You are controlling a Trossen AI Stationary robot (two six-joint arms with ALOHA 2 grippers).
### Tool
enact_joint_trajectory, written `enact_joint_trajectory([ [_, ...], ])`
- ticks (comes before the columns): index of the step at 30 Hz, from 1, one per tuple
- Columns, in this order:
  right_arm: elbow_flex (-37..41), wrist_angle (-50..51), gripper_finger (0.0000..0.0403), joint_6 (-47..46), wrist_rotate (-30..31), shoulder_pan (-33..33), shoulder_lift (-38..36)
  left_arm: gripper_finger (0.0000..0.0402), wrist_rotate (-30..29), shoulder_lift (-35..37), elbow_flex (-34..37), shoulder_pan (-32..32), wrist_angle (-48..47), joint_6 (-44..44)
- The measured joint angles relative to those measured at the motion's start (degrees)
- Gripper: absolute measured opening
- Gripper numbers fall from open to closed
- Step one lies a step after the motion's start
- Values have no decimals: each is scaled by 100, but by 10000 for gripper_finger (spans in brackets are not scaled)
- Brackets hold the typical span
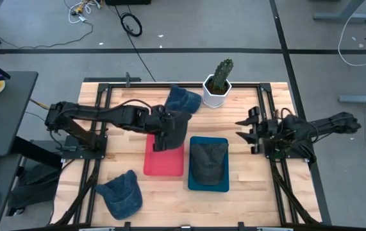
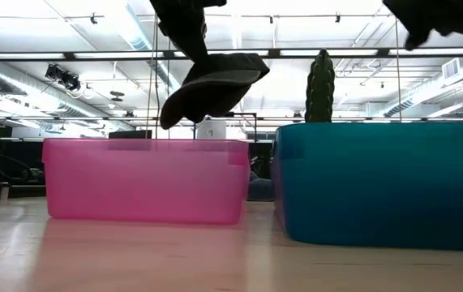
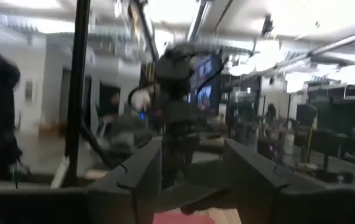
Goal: Pick & Place hat
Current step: Put the black cap into the blue bin
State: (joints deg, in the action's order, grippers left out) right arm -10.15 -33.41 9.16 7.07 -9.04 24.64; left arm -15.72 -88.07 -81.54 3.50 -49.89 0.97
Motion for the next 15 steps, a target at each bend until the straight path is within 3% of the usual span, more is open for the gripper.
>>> enact_joint_trajectory([
  [6, -1348, 1055, 176, 346, 146, -1, 1300, 3, -145, 0, 0, -169, -130, -290],
  [15, -3292, 2839, 176, 99, 455, -2, 2873, 3, -757, 0, 0, -222, -660, -173],
])
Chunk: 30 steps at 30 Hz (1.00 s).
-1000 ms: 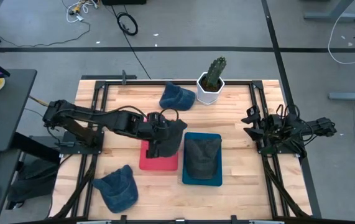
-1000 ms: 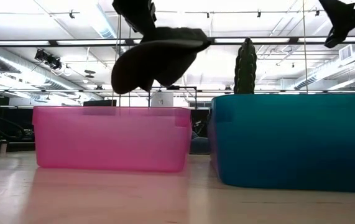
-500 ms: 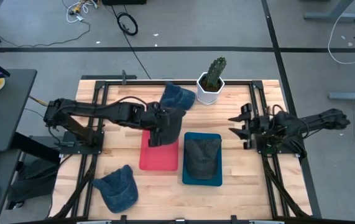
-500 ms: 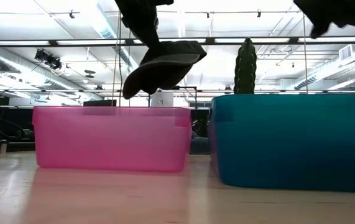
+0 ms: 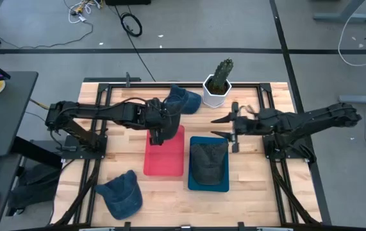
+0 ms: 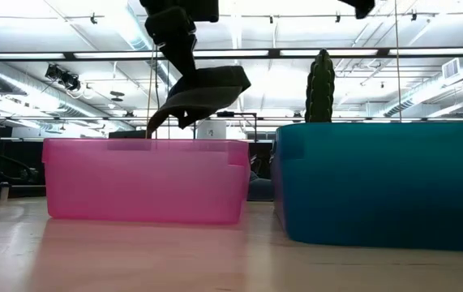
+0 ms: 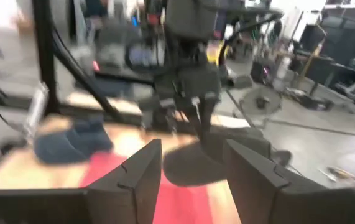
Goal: Pick & Place hat
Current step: Put the black cap into the blue bin
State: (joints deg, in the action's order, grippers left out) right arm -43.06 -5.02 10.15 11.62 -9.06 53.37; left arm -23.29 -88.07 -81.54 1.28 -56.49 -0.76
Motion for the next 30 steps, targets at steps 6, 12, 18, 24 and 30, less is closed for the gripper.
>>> enact_joint_trajectory([
  [6, -884, 563, 176, 827, 54, 1, 1012, 3, 107, 0, 0, 84, 2, -266],
  [12, -1638, 892, 176, 838, 48, 2, 1579, 3, 389, 0, 0, 224, -86, -433],
  [18, -2209, 1459, 176, 699, -80, 19, 2175, 3, 531, 0, 0, 385, -72, -594],
  [24, -2529, 1640, 176, 489, -846, 186, 2731, 3, 533, 0, 0, 450, -46, -640],
  [30, -2864, 1625, 176, 526, -1122, 262, 3129, 3, 728, 0, 0, 450, -43, -642],
])
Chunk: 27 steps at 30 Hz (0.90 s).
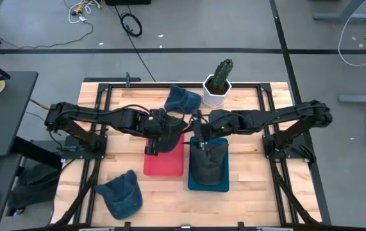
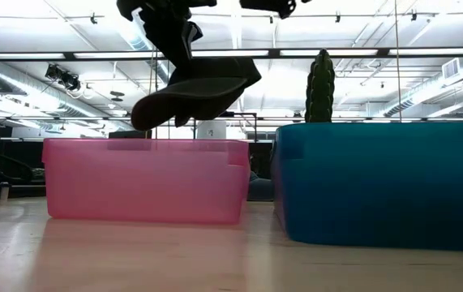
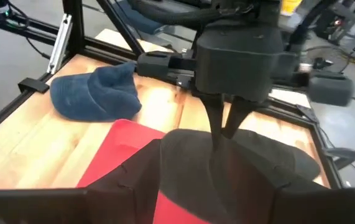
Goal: Pick & Place hat
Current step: Put the black cap into the blue bin
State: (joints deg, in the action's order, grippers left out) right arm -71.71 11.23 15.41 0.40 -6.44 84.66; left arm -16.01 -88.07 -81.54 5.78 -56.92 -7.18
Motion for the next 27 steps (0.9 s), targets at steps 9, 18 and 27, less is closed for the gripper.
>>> enact_joint_trajectory([
  [9, -519, 406, 176, 336, -56, 228, 685, 3, 184, 0, 0, 28, 8, -15],
  [18, -561, 358, 176, 262, -598, 515, 851, 3, 300, -2, 0, 301, 26, -296],
  [27, -563, 470, 176, 116, -763, 517, 1058, 3, 306, -4, 2, 405, 242, -389],
])
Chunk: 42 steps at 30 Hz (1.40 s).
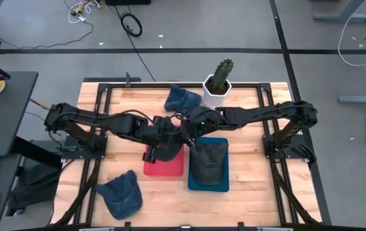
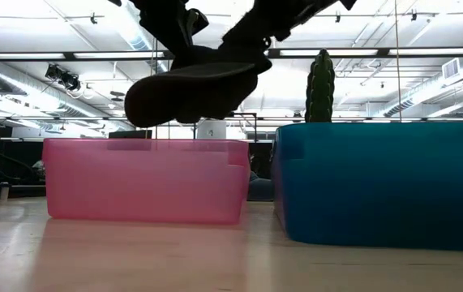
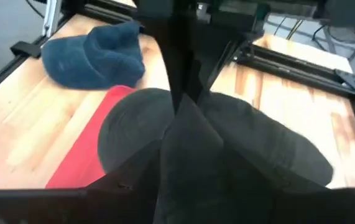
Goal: Pick & Place hat
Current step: Put the black cap into the blue bin
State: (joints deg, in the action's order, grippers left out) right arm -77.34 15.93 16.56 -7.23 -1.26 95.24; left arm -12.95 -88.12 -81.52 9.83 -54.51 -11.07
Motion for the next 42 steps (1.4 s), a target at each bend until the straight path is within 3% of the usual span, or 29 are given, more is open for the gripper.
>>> enact_joint_trajectory([
  [9, 4, 148, 176, -152, -114, -4, 109, 3, 19, -2, 0, 8, -10, -14],
  [17, 4, -75, 176, -48, 156, 46, 112, 3, 14, -2, 0, 7, -6, -27],
  [25, 5, 41, 178, -431, -724, 304, 115, 3, 141, -2, 0, -2, 31, -199],
  [29, 13, 100, 200, -459, -782, 296, 197, 3, 151, -2, 0, -5, 27, -184],
  [37, 11, 190, 288, -588, -891, 288, 225, 3, 146, -2, 0, -5, 53, -202],
  [42, 11, 156, 288, -636, -887, 232, 225, 3, 140, -2, 0, -5, 57, -204],
])
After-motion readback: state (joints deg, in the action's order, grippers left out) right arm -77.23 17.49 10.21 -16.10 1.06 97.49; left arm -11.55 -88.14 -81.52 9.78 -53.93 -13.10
